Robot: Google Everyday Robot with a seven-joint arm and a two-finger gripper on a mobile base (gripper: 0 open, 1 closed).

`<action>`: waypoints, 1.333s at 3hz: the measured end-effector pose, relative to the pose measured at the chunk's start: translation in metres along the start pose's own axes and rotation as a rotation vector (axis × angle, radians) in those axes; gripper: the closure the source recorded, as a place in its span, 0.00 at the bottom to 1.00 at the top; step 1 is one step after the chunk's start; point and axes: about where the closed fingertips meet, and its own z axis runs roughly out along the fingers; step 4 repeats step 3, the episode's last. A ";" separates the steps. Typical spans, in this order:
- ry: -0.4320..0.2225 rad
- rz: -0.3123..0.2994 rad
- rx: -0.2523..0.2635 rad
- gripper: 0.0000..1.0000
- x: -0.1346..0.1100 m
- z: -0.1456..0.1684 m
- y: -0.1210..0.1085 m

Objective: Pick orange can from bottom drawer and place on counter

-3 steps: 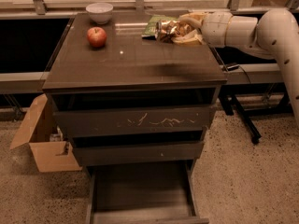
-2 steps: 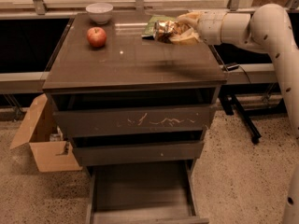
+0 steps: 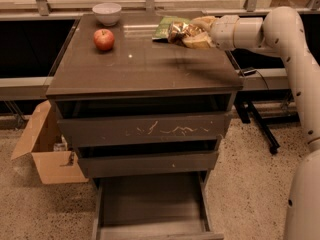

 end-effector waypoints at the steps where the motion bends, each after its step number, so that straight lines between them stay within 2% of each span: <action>1: 0.008 0.028 0.005 0.11 0.010 0.004 -0.002; 2: 0.009 0.040 0.009 0.00 0.014 0.006 -0.005; 4: 0.009 0.041 0.009 0.00 0.014 0.006 -0.005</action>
Offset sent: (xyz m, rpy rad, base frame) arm 0.0163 -0.0155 -0.0097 0.0272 0.0342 -0.0404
